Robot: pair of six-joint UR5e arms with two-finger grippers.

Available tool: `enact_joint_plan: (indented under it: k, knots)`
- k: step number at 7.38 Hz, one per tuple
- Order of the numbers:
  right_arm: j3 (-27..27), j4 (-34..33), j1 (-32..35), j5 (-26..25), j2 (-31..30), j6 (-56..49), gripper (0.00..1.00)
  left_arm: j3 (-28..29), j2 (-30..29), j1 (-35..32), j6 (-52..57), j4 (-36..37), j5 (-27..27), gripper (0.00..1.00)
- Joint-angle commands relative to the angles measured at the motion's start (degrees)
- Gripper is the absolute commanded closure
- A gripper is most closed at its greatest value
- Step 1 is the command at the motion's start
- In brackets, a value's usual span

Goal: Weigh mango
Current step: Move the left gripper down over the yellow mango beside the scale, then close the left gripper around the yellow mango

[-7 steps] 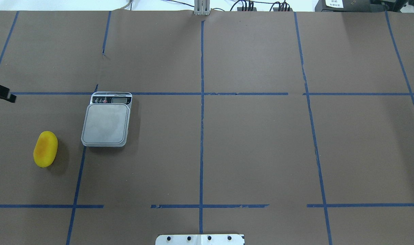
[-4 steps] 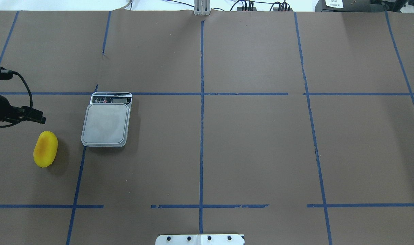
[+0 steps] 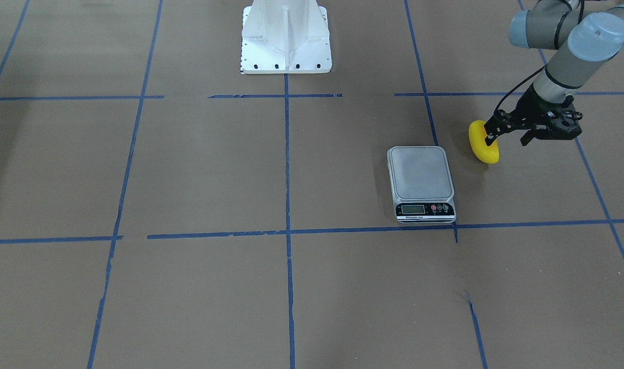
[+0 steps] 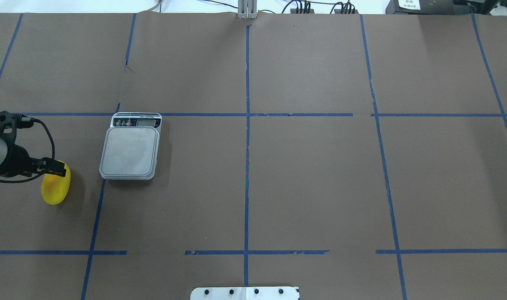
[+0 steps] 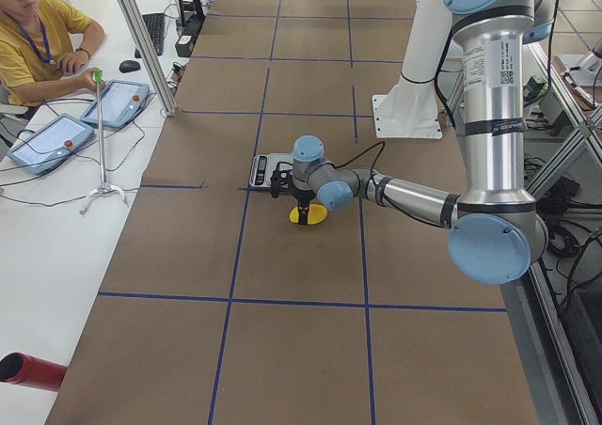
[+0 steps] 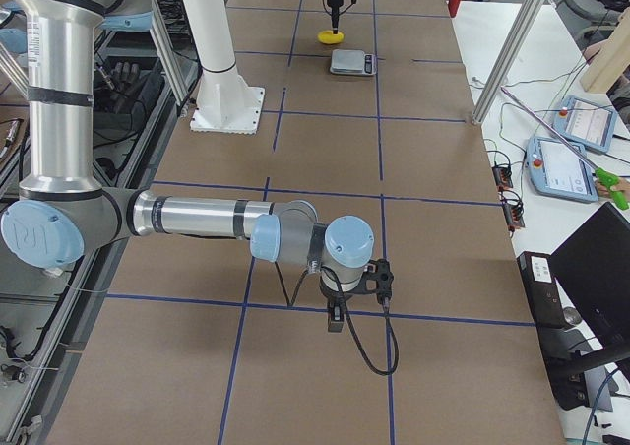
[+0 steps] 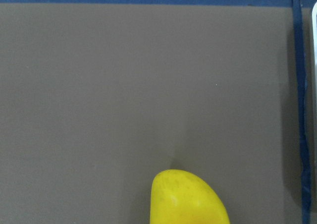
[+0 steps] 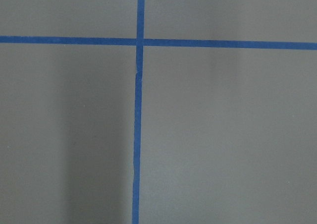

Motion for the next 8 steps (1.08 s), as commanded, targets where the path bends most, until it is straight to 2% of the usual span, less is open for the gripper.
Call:
enact_joint_plan:
  k: [1, 2, 3, 4, 5, 6, 7, 8]
  knots:
    - [0.0, 0.0, 0.0, 0.0, 0.0, 0.0, 0.0, 1.68, -0.6, 2.62, -0.83, -0.77, -0.01, 0.0]
    - [0.0, 0.0, 0.0, 0.0, 0.0, 0.0, 0.0, 1.95, -1.04, 2.8, -0.4, -0.77, -0.01, 0.16]
    - [0.0, 0.0, 0.0, 0.0, 0.0, 0.0, 0.0, 1.86, -1.04, 2.71, -0.13, -0.77, -0.19, 0.77]
    - [0.0, 0.0, 0.0, 0.0, 0.0, 0.0, 0.0, 1.08, -0.95, 2.36, -0.3, -0.59, -0.45, 1.0]
    - [0.0, 0.0, 0.0, 0.0, 0.0, 0.0, 0.0, -1.97, -0.08, 1.75, -0.91, -0.33, -0.45, 1.0]
    - [0.0, 0.0, 0.0, 0.0, 0.0, 0.0, 0.0, -6.35, -0.42, 0.44, -3.88, 0.8, -2.98, 1.0]
    - [0.0, 0.0, 0.0, 0.0, 0.0, 0.0, 0.0, -7.01, -2.43, -2.18, -7.21, 0.81, -5.7, 1.0]
    - [0.0, 0.0, 0.0, 0.0, 0.0, 0.0, 0.0, -5.88, -6.62, -2.47, -8.81, 0.9, -5.73, 1.0]
